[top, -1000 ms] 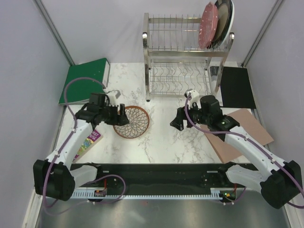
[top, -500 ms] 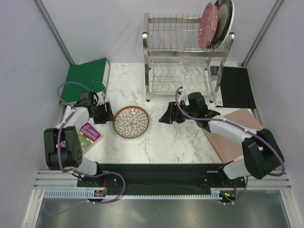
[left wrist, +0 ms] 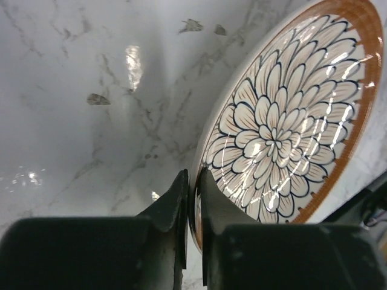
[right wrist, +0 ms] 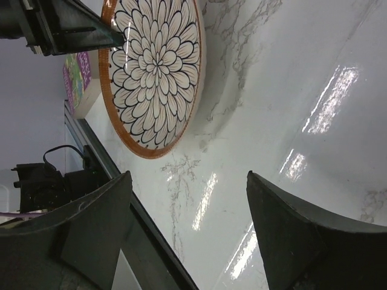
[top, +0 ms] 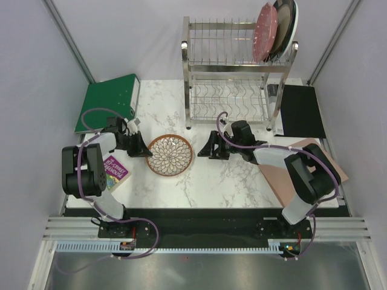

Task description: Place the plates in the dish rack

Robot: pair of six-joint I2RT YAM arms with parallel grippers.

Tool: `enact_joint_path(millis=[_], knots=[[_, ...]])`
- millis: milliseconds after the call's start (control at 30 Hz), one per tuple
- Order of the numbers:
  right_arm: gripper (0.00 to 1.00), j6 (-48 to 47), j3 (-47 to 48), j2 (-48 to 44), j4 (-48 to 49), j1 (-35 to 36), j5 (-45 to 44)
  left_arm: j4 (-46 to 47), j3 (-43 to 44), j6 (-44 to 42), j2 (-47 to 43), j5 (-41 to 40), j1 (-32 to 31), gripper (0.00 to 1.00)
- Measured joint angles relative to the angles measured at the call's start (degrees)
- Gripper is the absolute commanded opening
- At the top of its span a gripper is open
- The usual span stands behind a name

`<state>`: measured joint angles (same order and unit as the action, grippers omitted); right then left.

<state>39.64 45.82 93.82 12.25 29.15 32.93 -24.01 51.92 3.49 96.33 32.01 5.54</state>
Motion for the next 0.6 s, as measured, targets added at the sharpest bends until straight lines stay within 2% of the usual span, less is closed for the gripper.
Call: enact_joint_path(millis=[200,600], knots=[[0.82,3.3,0.02,6.43,4.61,0.0,1.9,0.11,0.04,-1.75,1.51,8.07,0.46,0.02],[0.81,5.25,3.21,13.75,9.49,1.9,3.48,-0.28,-0.35,-3.63,4.72,14.16,0.22,0.02]])
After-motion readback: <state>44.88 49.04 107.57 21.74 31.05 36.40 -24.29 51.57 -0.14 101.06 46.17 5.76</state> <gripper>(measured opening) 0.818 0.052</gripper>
